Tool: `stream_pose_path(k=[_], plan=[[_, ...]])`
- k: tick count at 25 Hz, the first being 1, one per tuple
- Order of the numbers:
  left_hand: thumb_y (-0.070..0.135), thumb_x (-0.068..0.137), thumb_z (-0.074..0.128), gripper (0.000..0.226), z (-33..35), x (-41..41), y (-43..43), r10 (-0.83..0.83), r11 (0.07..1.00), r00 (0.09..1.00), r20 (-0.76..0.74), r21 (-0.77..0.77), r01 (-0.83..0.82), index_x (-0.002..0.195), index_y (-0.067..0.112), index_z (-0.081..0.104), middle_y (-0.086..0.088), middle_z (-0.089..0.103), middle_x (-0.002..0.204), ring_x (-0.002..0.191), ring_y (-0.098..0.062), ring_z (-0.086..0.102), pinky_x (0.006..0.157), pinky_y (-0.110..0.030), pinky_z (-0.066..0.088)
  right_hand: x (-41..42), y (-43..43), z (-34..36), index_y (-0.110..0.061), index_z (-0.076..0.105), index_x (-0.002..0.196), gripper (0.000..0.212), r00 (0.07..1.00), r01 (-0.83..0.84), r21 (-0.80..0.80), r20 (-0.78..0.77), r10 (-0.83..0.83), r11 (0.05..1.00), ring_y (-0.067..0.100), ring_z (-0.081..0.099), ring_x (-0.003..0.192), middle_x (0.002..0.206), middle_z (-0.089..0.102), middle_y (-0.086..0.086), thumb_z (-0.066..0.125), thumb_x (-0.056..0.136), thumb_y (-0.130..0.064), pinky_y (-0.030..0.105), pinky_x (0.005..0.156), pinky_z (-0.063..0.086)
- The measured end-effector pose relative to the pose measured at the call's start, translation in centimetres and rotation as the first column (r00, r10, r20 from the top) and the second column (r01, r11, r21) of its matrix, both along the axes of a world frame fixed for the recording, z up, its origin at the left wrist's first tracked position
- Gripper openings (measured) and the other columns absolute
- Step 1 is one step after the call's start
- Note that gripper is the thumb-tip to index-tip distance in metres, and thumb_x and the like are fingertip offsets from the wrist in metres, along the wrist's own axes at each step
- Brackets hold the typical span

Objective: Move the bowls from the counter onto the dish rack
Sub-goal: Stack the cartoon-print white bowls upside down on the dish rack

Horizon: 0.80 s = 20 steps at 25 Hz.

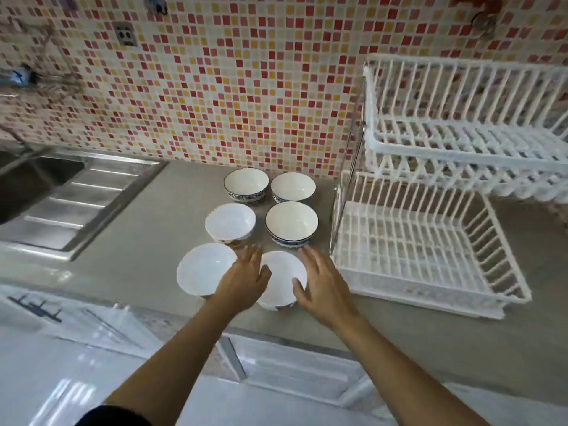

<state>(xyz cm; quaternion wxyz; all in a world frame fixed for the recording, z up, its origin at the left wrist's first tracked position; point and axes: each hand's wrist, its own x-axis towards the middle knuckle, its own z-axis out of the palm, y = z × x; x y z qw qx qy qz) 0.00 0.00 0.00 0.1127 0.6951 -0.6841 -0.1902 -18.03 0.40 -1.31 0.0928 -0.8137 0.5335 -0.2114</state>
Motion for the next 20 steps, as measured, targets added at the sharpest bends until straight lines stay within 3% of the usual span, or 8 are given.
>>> stream_pose_path(k=[3, 5, 6, 8, 12, 14, 16, 20], plan=[[0.032, 0.098, 0.031, 0.057, -2.5, -0.6, 0.4, 0.059, 0.993, 0.998, 0.006, 0.098, -0.059, 0.147, 0.005, 0.021, -0.016, 0.023, 0.155, 0.14, -0.032, 0.028, 0.114, -0.041, 0.024, 0.5, -1.1, -3.7, -0.003, 0.034, 0.14, 0.067, 0.975, 0.167, 0.303, 0.091, -0.203, 0.938, 0.033, 0.043, 0.128, 0.14, 0.042, 0.017, 0.049, 0.088, -0.042, 0.036, 0.103, 0.038], [0.029, 0.098, 0.032, 0.058, -4.1, -1.3, 0.5, 0.082, 0.983, 0.997, -0.001, 0.168, -0.081, 0.147, 0.002, 0.018, -0.018, 0.022, 0.155, 0.139, -0.033, 0.03, 0.113, -0.039, 0.026, 0.9, -2.1, -5.4, 0.001, 0.033, 0.139, 0.066, 0.924, 0.259, 0.529, 0.108, -0.366, 0.808, 0.031, 0.044, 0.127, 0.138, 0.043, 0.018, 0.053, 0.091, -0.04, 0.034, 0.102, 0.035], [0.029, 0.098, 0.033, 0.059, -4.8, -1.5, 0.4, 0.098, 0.977, 0.995, -0.003, 0.192, -0.095, 0.147, 0.002, 0.017, -0.018, 0.019, 0.156, 0.138, -0.034, 0.032, 0.112, -0.039, 0.027, 1.3, -2.4, -5.6, 0.002, 0.038, 0.135, 0.061, 0.901, 0.25, 0.641, 0.12, -0.417, 0.725, 0.03, 0.049, 0.12, 0.132, 0.048, 0.017, 0.053, 0.091, -0.038, 0.034, 0.101, 0.038], [0.028, 0.097, 0.035, 0.06, -5.2, -1.8, 0.2, 0.131, 0.975, 0.991, -0.003, 0.18, -0.129, 0.148, 0.003, 0.015, -0.017, 0.014, 0.157, 0.136, -0.035, 0.036, 0.11, -0.038, 0.031, 2.0, -2.9, -6.1, 0.001, 0.046, 0.13, 0.048, 0.881, 0.137, 0.746, 0.209, -0.424, 0.652, 0.025, 0.057, 0.1, 0.12, 0.058, 0.013, 0.054, 0.091, -0.026, 0.038, 0.095, 0.047], [0.012, 0.091, 0.047, 0.067, -4.9, -1.4, 0.3, 0.186, 0.981, 0.982, -0.018, 0.057, -0.184, 0.148, 0.004, 0.013, -0.019, 0.013, 0.155, 0.129, -0.037, 0.044, 0.103, -0.037, 0.04, 2.5, -2.8, -5.4, -0.004, 0.042, 0.132, 0.048, 0.884, 0.173, 0.703, 0.198, -0.424, 0.69, 0.031, 0.055, 0.11, 0.128, 0.055, 0.017, 0.049, 0.085, -0.006, 0.032, 0.091, 0.046], [0.008, 0.091, 0.047, 0.07, -4.1, -0.6, -0.3, 0.226, 0.974, 0.974, -0.025, -0.002, -0.227, 0.149, 0.004, 0.007, -0.019, 0.018, 0.153, 0.128, -0.039, 0.045, 0.101, -0.04, 0.042, 2.7, -2.8, -2.4, -0.006, 0.039, 0.135, 0.05, 0.926, 0.174, 0.612, 0.164, -0.339, 0.772, 0.031, 0.053, 0.115, 0.13, 0.054, 0.013, 0.046, 0.086, -0.005, 0.024, 0.083, 0.041], [0.013, 0.093, 0.043, 0.067, -2.0, 0.3, -1.1, 0.277, 0.958, 0.957, -0.091, -0.05, -0.282, 0.15, 0.009, 0.006, -0.017, 0.033, 0.148, 0.119, -0.042, 0.052, 0.094, -0.046, 0.044, 3.0, -2.9, 1.1, -0.011, 0.032, 0.142, 0.056, 0.973, 0.104, 0.479, 0.133, -0.189, 0.871, 0.031, 0.052, 0.116, 0.134, 0.051, 0.013, 0.044, 0.087, -0.006, 0.028, 0.084, 0.042], [0.026, 0.1, 0.032, 0.042, 5.8, 2.4, -3.0, 0.293, 0.899, 0.935, -0.2, -0.275, -0.34, 0.14, 0.017, 0.031, -0.018, 0.063, 0.12, 0.103, -0.04, 0.06, 0.08, -0.039, 0.046, 3.7, -2.3, 9.3, -0.018, 0.017, 0.149, 0.06, 0.999, 0.007, 0.219, 0.043, -0.017, 0.976, 0.032, 0.049, 0.119, 0.143, 0.041, 0.011, 0.039, 0.094, -0.013, 0.037, 0.093, 0.043]])
